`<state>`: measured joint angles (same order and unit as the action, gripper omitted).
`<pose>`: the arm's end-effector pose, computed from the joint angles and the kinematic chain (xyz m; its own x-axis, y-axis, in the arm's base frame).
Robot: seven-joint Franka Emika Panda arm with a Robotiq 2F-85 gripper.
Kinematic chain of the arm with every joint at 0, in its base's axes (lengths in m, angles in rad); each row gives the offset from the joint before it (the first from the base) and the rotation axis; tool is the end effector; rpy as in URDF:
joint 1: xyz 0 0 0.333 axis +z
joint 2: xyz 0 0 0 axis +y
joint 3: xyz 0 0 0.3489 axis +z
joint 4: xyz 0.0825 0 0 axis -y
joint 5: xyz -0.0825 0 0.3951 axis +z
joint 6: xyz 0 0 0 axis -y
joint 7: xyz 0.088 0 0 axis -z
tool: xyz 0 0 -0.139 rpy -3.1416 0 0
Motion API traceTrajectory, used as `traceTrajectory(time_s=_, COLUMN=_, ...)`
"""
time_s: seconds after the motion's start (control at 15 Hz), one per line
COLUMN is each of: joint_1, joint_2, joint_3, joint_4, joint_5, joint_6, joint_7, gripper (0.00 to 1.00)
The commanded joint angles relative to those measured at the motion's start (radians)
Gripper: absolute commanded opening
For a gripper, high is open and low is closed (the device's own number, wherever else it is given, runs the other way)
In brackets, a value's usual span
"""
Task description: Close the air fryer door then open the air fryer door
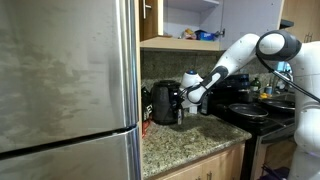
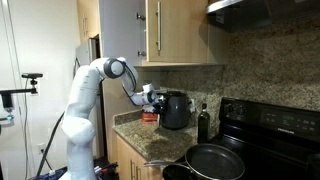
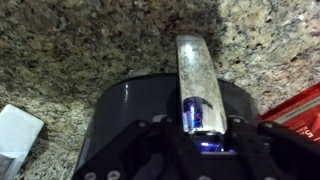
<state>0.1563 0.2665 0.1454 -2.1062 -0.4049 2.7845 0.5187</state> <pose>0.6079 0.1999 0.3294 0.8934 0.1143 0.4346 0.1136 -0.9931 0.0276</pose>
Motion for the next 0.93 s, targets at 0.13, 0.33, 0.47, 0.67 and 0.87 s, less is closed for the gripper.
traceTrajectory(time_s=0.13, joint_1=0.069, joint_2=-0.038, joint_3=-0.027, joint_4=-0.058, joint_5=0.129, joint_6=-0.058, joint_7=-0.086, gripper=0.12)
traceTrajectory(time_s=0.33, joint_1=0.086, joint_2=-0.057, joint_3=-0.031, joint_4=-0.082, joint_5=0.128, joint_6=-0.075, joint_7=-0.088, gripper=0.12)
traceTrajectory(time_s=0.47, joint_1=0.103, joint_2=-0.068, joint_3=-0.039, joint_4=-0.106, joint_5=0.099, joint_6=-0.083, joint_7=-0.07, gripper=0.12)
traceTrajectory(time_s=0.67, joint_1=0.121, joint_2=-0.073, joint_3=-0.047, joint_4=-0.119, joint_5=0.08, joint_6=-0.102, joint_7=-0.045, gripper=0.12)
traceTrajectory(time_s=0.87, joint_1=0.19, joint_2=-0.088, joint_3=-0.11, joint_4=-0.132, joint_5=-0.092, joint_6=-0.038, joint_7=0.15, gripper=0.69)
